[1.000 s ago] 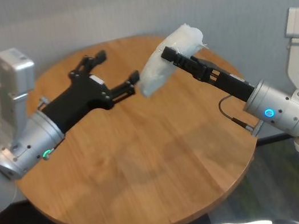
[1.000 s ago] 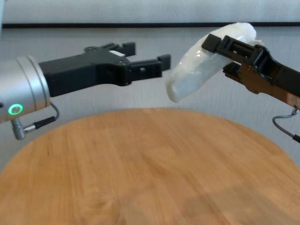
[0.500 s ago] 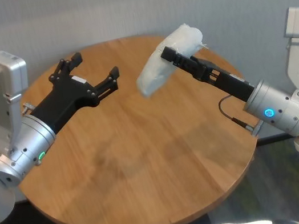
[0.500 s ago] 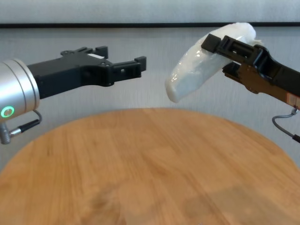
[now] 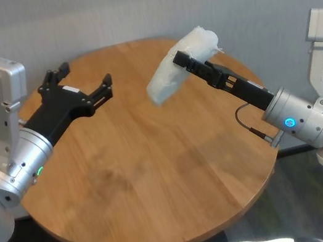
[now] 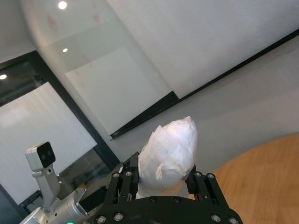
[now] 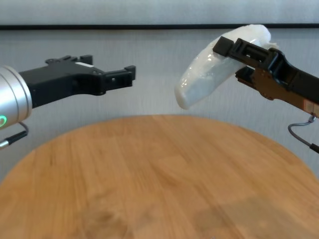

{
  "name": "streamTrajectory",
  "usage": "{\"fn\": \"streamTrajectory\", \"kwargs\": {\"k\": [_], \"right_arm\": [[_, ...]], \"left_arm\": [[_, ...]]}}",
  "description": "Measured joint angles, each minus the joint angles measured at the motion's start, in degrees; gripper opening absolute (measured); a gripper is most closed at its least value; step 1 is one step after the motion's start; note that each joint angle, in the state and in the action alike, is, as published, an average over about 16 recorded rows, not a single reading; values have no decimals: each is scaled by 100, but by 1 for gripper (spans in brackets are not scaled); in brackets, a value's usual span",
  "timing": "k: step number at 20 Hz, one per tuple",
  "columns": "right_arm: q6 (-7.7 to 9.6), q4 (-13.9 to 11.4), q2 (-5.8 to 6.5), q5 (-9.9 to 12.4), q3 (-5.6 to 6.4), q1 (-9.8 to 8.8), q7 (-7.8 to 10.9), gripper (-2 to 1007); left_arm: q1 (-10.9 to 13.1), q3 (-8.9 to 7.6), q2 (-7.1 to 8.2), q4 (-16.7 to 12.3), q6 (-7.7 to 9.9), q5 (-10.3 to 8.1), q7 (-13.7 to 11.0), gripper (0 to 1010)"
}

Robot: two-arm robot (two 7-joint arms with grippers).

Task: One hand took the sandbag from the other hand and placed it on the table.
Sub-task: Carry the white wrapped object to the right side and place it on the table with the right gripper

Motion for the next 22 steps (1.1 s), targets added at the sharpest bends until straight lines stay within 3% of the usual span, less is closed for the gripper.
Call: {"fn": "streamTrajectory", "kwargs": {"k": [10, 22], "right_arm": [[-9, 24, -12, -3, 16, 9, 10, 545], [-28, 122, 43, -241, 30, 100, -204, 545]], "left_arm": [[201, -208, -155, -182, 266, 294, 382, 1000], [229, -257, -217, -188, 279, 372, 427, 1000]]}}
